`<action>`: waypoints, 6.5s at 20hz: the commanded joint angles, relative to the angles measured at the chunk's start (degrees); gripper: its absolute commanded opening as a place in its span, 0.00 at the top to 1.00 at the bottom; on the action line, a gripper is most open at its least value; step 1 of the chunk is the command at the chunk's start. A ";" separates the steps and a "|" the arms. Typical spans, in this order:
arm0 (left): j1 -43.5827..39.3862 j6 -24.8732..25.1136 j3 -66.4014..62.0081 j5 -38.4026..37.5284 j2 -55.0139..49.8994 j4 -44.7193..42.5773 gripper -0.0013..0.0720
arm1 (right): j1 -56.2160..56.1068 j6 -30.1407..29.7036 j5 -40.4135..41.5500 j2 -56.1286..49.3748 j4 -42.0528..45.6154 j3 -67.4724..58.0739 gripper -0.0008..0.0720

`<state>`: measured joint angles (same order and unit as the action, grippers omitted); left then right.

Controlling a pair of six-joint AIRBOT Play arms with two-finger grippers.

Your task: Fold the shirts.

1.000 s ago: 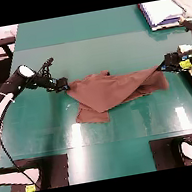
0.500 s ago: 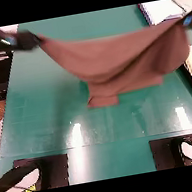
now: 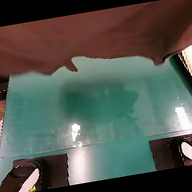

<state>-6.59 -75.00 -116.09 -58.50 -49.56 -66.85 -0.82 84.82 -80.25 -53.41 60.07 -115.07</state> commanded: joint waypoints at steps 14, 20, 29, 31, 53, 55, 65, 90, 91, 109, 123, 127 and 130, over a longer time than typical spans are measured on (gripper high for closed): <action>0.02 -6.03 20.41 -4.72 -36.39 -14.86 0.95 | -0.17 5.01 -8.39 -35.19 -0.15 16.63 0.97; 0.15 -6.03 20.04 -3.93 -44.17 -16.79 0.13 | 0.98 3.19 -4.33 -46.12 -9.07 14.40 0.37; 14.82 -4.02 41.68 -14.29 -26.58 -2.86 0.16 | 4.22 -2.84 -9.03 -31.63 -10.56 26.88 0.37; 17.09 -4.02 53.88 -11.37 -22.01 -0.33 0.16 | 4.22 -3.04 -6.47 -27.15 -10.60 33.68 0.37; 8.24 0.50 65.33 0.90 -20.96 14.75 0.95 | 11.10 -2.80 -6.34 -18.18 -1.31 49.55 0.37; 8.24 0.50 63.93 0.13 -20.96 14.82 0.95 | 15.65 -2.80 -3.67 -15.96 -1.36 56.98 0.37; 8.24 0.44 63.84 0.44 -20.96 16.70 0.95 | 23.26 -5.88 15.30 -14.16 -12.68 81.96 0.40; 12.94 -0.02 20.98 -0.74 7.39 15.63 0.95 | 18.21 -8.41 11.98 8.94 -11.69 26.03 0.97; 12.94 -0.07 15.85 -0.63 7.80 15.58 0.95 | 19.87 -8.39 10.23 9.22 -10.40 20.48 0.97; 9.22 -6.95 20.13 -16.52 -18.32 6.14 0.95 | 7.76 1.11 -10.45 -19.19 14.14 14.73 0.97; 7.93 -3.98 20.02 -5.35 -45.51 2.29 0.95 | 1.97 0.39 -4.68 -49.40 14.69 1.44 0.97; 7.93 -4.00 24.11 -12.79 -45.51 1.18 0.95 | 1.97 0.35 -1.38 -43.06 14.64 15.15 0.97; 7.93 -4.00 30.93 -12.57 -45.51 1.18 0.95 | 1.14 0.35 2.67 -39.65 14.45 25.40 0.97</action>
<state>1.37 -79.02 -89.82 -69.17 -94.94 -65.43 0.91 85.34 -81.47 -96.05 74.89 -97.91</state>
